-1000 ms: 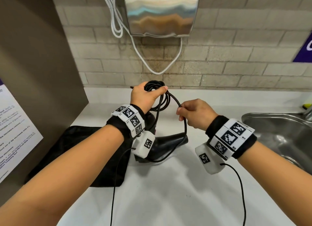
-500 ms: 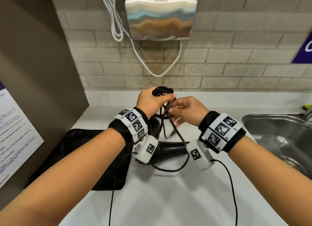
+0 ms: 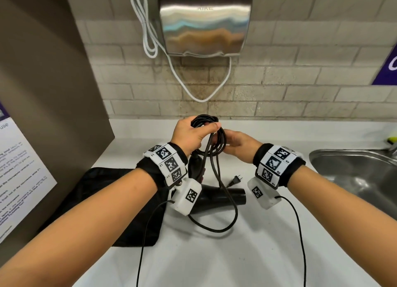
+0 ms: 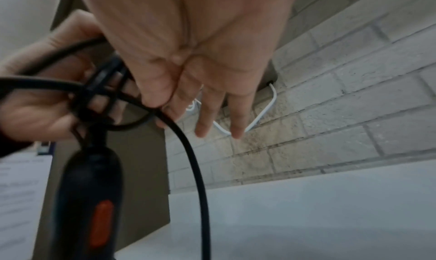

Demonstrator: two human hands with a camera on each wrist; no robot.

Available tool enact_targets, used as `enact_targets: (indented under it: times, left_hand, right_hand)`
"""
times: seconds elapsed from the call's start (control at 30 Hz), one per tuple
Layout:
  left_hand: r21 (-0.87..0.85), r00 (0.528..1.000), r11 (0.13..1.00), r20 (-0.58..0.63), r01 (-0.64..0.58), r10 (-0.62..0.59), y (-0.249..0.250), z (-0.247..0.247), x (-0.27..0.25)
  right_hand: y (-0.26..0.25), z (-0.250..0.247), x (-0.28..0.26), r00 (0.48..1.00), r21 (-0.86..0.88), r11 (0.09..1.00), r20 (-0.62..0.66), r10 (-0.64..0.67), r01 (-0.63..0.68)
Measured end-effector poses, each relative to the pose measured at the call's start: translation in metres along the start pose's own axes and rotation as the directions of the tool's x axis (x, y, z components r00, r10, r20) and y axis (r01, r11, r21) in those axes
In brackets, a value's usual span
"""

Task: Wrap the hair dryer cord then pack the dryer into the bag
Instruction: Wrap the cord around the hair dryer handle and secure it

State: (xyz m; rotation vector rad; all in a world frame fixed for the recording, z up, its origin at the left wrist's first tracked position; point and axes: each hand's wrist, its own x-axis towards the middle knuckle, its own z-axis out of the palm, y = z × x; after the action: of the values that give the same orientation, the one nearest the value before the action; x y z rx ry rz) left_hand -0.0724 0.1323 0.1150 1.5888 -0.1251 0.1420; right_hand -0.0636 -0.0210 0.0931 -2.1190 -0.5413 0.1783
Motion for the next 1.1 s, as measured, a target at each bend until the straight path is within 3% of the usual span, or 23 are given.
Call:
enact_targets:
  times: [0.1,0.2,0.37,0.43,0.53,0.57,0.6,0.67,0.7,0.73,0.8,0.87,0.97,1.1]
  left_hand:
    - [0.008,1.000,1.000,0.022,0.008,-0.009,0.001,0.002,-0.002]
    - [0.006,1.000,1.000,0.025,0.018,-0.018,0.002,0.000,-0.004]
    - [-0.044,1.000,0.999,0.010,0.015,-0.014,0.007,-0.006,-0.008]
    - [-0.061,1.000,0.998,0.004,0.008,-0.008,0.009,-0.006,-0.012]
    - [-0.083,1.000,0.996,-0.012,0.027,-0.028,0.008,-0.005,-0.014]
    - [-0.094,0.999,0.995,-0.020,0.041,-0.043,0.007,-0.005,-0.014]
    - [-0.103,0.998,0.993,-0.029,0.052,-0.055,0.005,-0.005,-0.013]
    - [-0.112,0.997,0.992,-0.046,0.064,-0.069,0.003,-0.003,-0.011]
    - [-0.115,0.996,0.991,-0.050,0.065,-0.071,0.003,-0.002,-0.011]
    - [-0.124,0.996,0.990,-0.052,0.065,-0.072,0.003,-0.002,-0.011]
    - [-0.155,0.996,0.986,-0.055,0.067,-0.077,0.005,-0.002,-0.011]
    - [-0.167,0.995,0.984,-0.062,0.067,-0.078,0.005,-0.004,-0.011]
    - [-0.166,0.994,0.984,-0.076,0.068,-0.081,0.004,-0.006,-0.011]
    - [-0.196,0.992,0.977,-0.080,0.081,-0.098,0.005,-0.005,-0.012]
  right_hand:
    - [0.004,-0.006,0.008,0.996,-0.020,0.999,-0.079,0.032,-0.034]
    - [0.021,-0.022,0.015,0.965,0.006,0.994,-0.238,0.106,-0.107]
    - [0.062,-0.057,0.022,0.796,0.030,0.941,-0.525,0.303,-0.338]
    - [0.078,-0.068,0.022,0.749,-0.090,0.867,-0.551,0.367,-0.491]
    - [0.082,-0.066,0.015,0.755,-0.460,0.605,-0.480,0.446,-0.650]
    - [0.079,-0.059,0.014,0.774,-0.542,0.554,-0.461,0.434,-0.633]
    - [0.072,-0.049,0.014,0.818,-0.598,0.558,-0.427,0.385,-0.575]
    - [0.057,-0.029,0.014,0.952,-0.673,0.680,-0.272,0.140,-0.292]
    - [0.048,-0.017,0.015,0.989,-0.686,0.720,-0.149,-0.005,-0.100]
    - [0.042,-0.004,0.017,0.989,-0.657,0.749,-0.038,-0.145,0.084]
    - [0.040,0.016,0.021,0.950,-0.504,0.815,0.042,-0.309,0.287]
    - [0.041,0.024,0.021,0.929,-0.328,0.880,-0.023,-0.370,0.342]
    - [0.031,0.031,0.014,0.969,-0.091,0.968,-0.053,-0.240,0.234]
    - [0.014,0.036,0.012,0.985,0.197,0.966,-0.019,-0.170,0.170]
